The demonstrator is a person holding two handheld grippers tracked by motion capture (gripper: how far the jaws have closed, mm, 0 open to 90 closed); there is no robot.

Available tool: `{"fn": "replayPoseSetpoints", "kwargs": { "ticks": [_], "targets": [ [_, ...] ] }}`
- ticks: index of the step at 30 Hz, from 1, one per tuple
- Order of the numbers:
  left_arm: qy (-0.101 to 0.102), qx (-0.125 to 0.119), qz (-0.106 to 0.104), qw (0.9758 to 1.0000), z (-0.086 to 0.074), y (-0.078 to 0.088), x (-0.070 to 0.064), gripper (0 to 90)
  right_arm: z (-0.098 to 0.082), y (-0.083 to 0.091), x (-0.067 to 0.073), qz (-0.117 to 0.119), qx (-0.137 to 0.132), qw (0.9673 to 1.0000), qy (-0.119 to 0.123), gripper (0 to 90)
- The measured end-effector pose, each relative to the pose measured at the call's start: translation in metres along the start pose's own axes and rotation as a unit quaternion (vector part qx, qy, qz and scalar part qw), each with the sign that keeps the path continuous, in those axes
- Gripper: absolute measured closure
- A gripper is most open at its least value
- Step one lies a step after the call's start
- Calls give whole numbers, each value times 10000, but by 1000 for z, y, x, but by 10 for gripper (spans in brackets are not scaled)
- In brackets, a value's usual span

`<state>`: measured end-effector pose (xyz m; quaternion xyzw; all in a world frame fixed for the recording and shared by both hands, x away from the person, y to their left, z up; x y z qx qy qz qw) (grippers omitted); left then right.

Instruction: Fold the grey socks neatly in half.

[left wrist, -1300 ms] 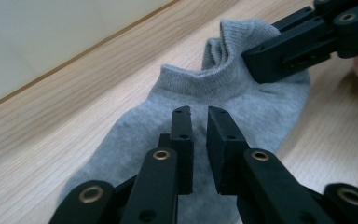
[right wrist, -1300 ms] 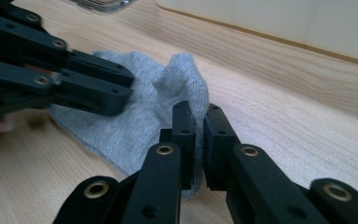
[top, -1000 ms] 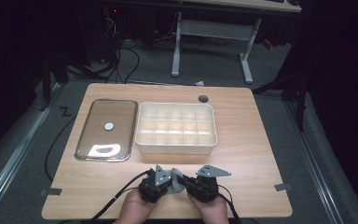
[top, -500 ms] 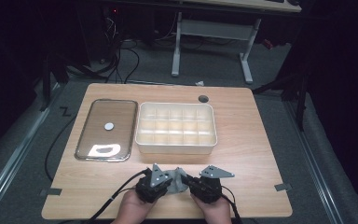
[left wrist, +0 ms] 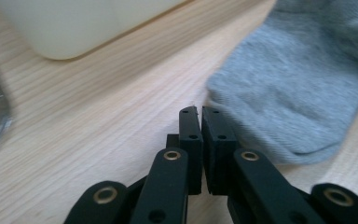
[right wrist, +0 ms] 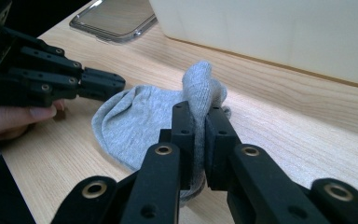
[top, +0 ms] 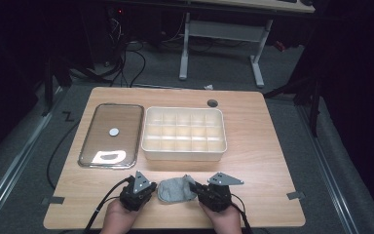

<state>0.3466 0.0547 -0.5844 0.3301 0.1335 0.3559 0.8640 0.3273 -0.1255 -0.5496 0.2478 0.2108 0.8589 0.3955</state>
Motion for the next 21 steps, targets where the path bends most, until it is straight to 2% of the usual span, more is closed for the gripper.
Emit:
{"fn": "replayPoseSetpoints", "kwargs": {
  "ticks": [2, 5, 7, 11, 18, 21],
  "targets": [
    [-90, -11, -55, 9999, 0, -1, -4, 876, 1, -1, 2, 14, 16, 10000, -43, 850],
    [-109, -28, -109, 9999, 0, -1, -5, 876, 1, -5, 6, -76, 103, 9999, 17, 845],
    [-143, -48, -134, 9998, 0, -1, -5, 876, 2, -7, 8, -226, 175, 9995, 139, 845],
    [-188, -61, -184, 9996, 0, -2, -6, 876, 5, -12, 14, -300, 251, 9988, 289, 843],
    [-232, -125, -316, 9992, 0, -2, -11, 875, 11, -28, 33, -562, 567, 9940, 749, 830],
    [-257, -140, -324, 9990, 0, -2, -11, 875, 11, -36, 41, -574, 674, 9916, 939, 828]
  ]
}}
Point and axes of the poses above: each handheld gripper's, and its own axes: y roughly backward along the jaws, z roughly out of its top, x roughly to its left, the point moved 8 cm from there along -y, roughly forward along the jaws
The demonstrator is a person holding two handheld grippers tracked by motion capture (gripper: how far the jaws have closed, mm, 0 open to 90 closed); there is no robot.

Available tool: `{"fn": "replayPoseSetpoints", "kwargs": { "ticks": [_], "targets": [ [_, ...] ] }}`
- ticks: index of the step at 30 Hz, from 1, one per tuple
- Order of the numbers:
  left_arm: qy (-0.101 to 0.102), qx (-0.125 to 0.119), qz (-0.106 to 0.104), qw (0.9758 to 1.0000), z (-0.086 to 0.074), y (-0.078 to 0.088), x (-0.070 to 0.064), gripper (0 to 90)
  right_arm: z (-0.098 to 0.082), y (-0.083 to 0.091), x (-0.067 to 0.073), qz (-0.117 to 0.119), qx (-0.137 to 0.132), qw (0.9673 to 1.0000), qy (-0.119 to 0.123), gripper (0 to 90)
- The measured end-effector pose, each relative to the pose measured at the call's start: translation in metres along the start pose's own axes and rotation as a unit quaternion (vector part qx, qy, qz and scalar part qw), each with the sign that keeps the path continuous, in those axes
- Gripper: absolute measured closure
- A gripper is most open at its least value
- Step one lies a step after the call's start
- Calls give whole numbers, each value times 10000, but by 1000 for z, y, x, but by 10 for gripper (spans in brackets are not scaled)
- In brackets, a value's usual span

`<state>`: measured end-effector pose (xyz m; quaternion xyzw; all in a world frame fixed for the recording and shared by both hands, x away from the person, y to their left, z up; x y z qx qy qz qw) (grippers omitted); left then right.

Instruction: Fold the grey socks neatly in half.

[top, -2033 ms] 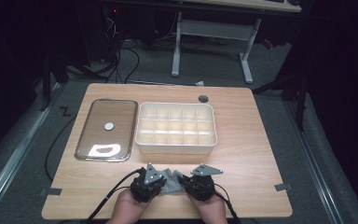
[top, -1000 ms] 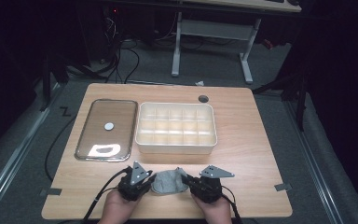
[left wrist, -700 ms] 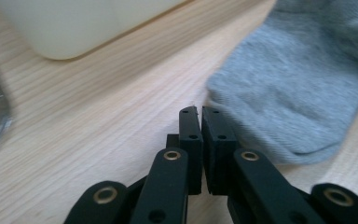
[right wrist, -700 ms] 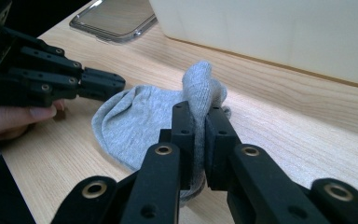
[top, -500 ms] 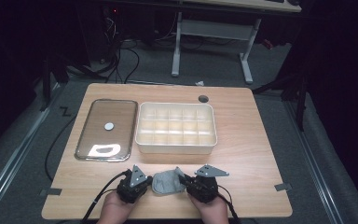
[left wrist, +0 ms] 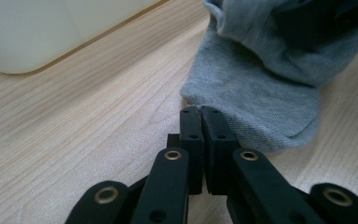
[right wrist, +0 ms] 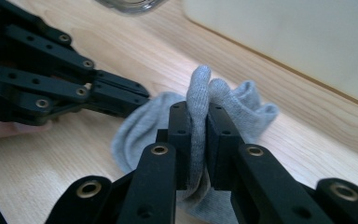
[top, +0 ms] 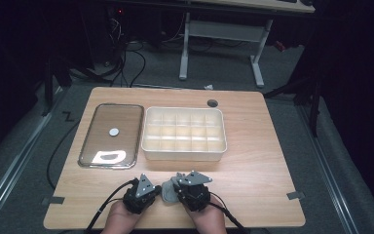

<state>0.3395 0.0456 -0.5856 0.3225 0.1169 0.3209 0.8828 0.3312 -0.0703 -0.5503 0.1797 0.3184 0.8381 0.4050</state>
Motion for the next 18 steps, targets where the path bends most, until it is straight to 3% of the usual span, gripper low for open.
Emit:
{"fn": "replayPoseSetpoints", "kwargs": {
  "ticks": [6, 14, 18],
  "targets": [
    [-12, -3, -19, 10000, 0, 0, 0, 875, 1, -9, 12, 88, 114, 9998, 124, 821],
    [-6, -5, -39, 10000, 0, 0, 0, 873, 5, -8, 18, 141, 72, 9996, 221, 819],
    [-9, -5, -43, 10000, 0, 0, 0, 870, -2, -18, 19, 195, 210, 9993, 245, 789]
  ]
}}
Point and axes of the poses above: each handheld gripper's, and its own axes: y roughly backward along the jaws, z roughly out of its top, x roughly to its left, the point moved 8 cm from there along -y, roughly forward along the jaws
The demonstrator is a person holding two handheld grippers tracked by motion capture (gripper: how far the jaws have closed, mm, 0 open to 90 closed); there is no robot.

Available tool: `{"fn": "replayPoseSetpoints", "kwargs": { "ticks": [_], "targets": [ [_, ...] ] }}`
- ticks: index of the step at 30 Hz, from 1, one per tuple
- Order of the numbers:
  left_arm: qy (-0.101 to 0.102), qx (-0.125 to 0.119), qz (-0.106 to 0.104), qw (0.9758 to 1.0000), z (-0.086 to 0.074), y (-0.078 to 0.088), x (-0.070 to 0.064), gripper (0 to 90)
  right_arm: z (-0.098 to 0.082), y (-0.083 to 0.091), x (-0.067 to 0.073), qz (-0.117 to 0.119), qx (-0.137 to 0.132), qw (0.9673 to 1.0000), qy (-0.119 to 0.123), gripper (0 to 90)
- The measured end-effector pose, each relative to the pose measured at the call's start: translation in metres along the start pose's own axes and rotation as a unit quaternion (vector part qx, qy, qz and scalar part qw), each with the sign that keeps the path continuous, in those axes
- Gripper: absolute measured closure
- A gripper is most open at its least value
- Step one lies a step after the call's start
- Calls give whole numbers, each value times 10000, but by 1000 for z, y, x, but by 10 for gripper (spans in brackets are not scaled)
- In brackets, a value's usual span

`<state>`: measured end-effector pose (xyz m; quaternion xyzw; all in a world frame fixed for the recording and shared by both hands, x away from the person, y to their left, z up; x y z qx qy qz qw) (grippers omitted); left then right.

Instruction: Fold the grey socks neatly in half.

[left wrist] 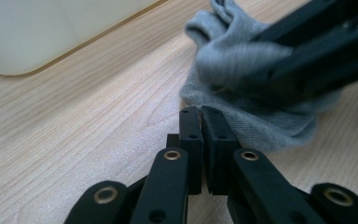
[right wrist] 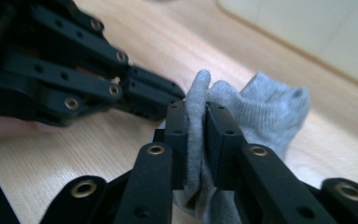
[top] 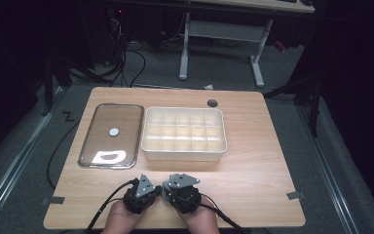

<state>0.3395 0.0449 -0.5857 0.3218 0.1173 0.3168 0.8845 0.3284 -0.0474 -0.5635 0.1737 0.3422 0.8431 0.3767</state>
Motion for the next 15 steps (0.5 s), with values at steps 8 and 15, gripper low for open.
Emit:
{"fn": "replayPoseSetpoints", "kwargs": {
  "ticks": [8, 15],
  "targets": [
    [-7, -2, 11, 10000, 0, 0, 0, 865, 8, 13, 6, 269, -247, 9993, -77, 632],
    [-21, 6, 18, 10000, 0, 0, 0, 863, -4, 23, -3, 185, -284, 9993, -163, 669]
  ]
}}
Point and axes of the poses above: each handheld gripper's, and its own axes: y roughly backward along the jaws, z roughly out of its top, x roughly to its left, the point moved 8 cm from there along -y, roughly forward along the jaws
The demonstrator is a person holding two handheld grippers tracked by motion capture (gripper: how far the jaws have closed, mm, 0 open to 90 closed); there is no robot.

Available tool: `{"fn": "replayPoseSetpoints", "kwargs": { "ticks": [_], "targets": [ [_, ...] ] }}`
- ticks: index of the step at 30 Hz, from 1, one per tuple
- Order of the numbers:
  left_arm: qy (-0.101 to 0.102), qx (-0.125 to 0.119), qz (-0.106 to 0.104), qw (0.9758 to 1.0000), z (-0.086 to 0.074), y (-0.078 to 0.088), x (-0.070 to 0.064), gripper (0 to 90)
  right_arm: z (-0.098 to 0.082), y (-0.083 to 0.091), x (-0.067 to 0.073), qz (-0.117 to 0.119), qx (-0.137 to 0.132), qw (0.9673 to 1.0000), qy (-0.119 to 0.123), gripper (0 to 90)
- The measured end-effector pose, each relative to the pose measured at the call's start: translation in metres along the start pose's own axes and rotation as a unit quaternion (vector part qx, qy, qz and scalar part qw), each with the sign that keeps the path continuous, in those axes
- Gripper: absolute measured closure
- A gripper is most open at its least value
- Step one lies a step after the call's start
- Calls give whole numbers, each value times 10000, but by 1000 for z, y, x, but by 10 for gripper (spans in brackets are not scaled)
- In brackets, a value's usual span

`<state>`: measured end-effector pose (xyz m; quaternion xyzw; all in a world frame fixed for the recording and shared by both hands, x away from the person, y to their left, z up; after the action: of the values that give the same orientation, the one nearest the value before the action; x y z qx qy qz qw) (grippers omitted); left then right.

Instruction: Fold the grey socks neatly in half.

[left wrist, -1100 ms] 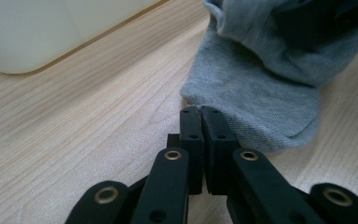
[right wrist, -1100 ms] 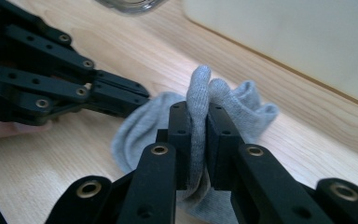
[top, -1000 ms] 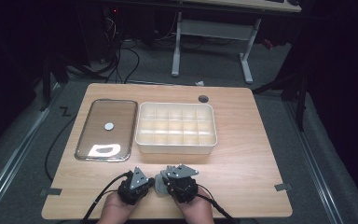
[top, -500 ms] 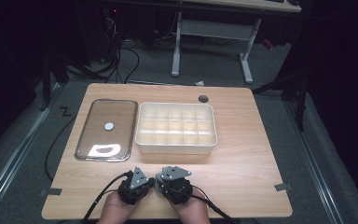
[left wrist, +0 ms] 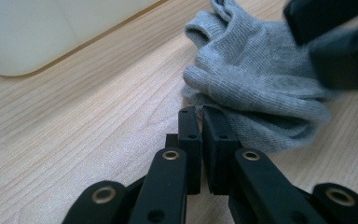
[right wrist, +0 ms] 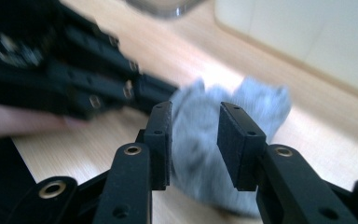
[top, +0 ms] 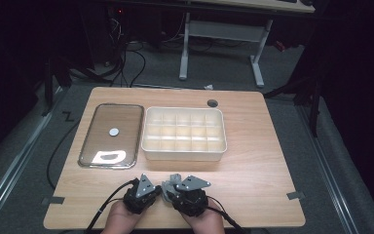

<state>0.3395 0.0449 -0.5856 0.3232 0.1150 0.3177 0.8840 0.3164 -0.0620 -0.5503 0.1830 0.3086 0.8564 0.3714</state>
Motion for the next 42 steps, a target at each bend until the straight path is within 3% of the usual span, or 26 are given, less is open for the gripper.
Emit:
{"fn": "replayPoseSetpoints", "kwargs": {
  "ticks": [5, 9, 11, 18, 26, 28, 31, 33, 35, 38, 42],
  "targets": [
    [-11, -2, 8, 10000, 0, 0, 0, 863, -12, -10, 2, 50, 114, 9999, -7, 699],
    [-29, -5, 10, 10000, 0, 0, -1, 864, -14, -16, 2, 39, 148, 9999, 40, 858],
    [-38, -3, 11, 10000, 0, 0, -1, 864, -13, -16, 4, 28, 145, 9999, 75, 876],
    [-76, -5, 30, 10000, 0, 0, -2, 866, 1, -4, 5, -29, -282, 9996, 46, 874],
    [-73, 3, 32, 10000, 0, 0, -1, 861, -13, -21, 11, 134, 45, 9998, 103, 856],
    [-33, 7, 63, 10000, 0, 0, 1, 842, -16, -23, 10, 138, 1, 9999, 49, 856],
    [159, -311, 188, 9992, 9, 12, 9, 848, -17, -23, 10, 133, -40, 9999, 52, 856],
    [211, -563, 115, 9981, 18, 22, 7, 873, -17, -23, 10, 122, -50, 9999, 68, 855],
    [199, -744, -111, 9970, 25, 26, -2, 885, -18, -23, 11, 107, -65, 9999, 91, 854],
    [97, -641, -262, 9976, 26, 18, -13, 891, -18, -24, 12, 91, -85, 9998, 121, 850],
    [194, -455, -310, 9983, 21, 5, -9, 899, -19, -23, 12, 106, -98, 9998, 130, 840]
  ]
}}
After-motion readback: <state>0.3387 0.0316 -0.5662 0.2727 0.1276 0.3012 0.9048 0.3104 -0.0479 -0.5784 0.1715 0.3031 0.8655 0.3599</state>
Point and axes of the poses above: each handheld gripper's, and its own axes: y roughly backward along the jaws, z roughly out of its top, x roughly to its left, the point moved 8 cm from there along -y, roughly forward along the jaws
